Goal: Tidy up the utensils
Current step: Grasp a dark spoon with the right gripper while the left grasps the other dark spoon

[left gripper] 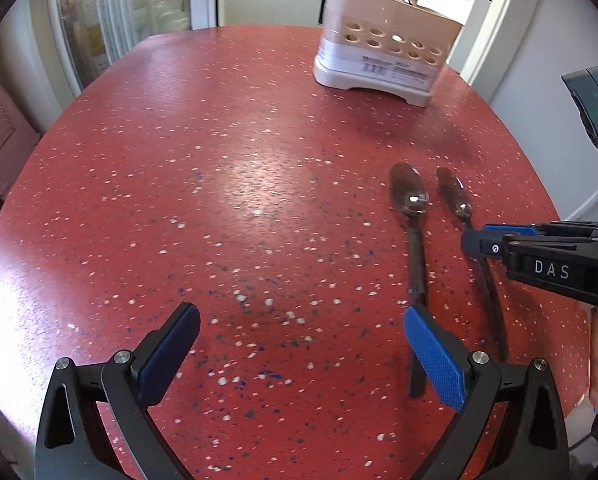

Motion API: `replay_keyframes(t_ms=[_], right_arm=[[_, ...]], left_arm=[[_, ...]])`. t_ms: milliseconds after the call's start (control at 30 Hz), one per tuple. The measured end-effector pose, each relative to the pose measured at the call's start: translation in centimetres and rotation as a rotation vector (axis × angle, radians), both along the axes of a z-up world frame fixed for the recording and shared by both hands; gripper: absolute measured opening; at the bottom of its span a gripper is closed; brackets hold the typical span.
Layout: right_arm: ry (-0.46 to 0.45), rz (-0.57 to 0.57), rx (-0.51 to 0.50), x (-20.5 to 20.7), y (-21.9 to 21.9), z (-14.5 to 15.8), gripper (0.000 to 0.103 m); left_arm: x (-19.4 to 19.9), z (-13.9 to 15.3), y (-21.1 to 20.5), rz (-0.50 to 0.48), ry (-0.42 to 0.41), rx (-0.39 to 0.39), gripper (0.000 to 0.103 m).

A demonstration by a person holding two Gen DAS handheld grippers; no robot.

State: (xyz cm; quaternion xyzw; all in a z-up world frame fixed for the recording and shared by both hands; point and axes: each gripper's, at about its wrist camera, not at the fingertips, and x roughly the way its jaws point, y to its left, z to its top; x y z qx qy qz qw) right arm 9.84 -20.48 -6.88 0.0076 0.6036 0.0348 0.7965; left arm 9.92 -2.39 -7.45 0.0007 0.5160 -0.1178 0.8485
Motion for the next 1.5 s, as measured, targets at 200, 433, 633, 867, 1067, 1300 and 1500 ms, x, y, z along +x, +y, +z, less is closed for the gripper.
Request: replay_keyframes(t_ms=[200,433,633,867,1067,1300,1500], right_arm=[[0.000,-0.015,0.079,0.3,-1.3,-0.3,0.013],[-0.008,-0.063,0.200,-0.2,-3.6,-0.3,0.013],[-0.042,-0.053,0.218,-1.0,-4.5,0.4,0.013],[-0.063,-0.047,0.247,-2.9,-5.9,1.9,0.013],[-0.080,-0.042,0.255,-3.4,-6.2,2.3,0.013],[-0.097,-0.050,0.269,-3.9,-6.7,2.7,0.013],[-0.127,-0.051,0.295,-4.5,-7.3,3.2,0.013]], left_arm=[[0.9,0.4,-2.1,-0.055,0.011,-0.009,0.103],[2.2,0.3,-4.4,-0.105,0.056,0.004,0.103],[2.6,0.5,-5.4,-0.142,0.068,0.042,0.096],[3.2,0.8,-6.6,-0.194,0.097,0.114,0.082],[3.5,1.2,-7.1,-0.222,0.113,0.115,0.052],[3.0,1.3,-6.7,-0.200,0.103,0.046,0.040],[0.8,3.4,-5.8,-0.155,-0.003,-0.001,0.040]])
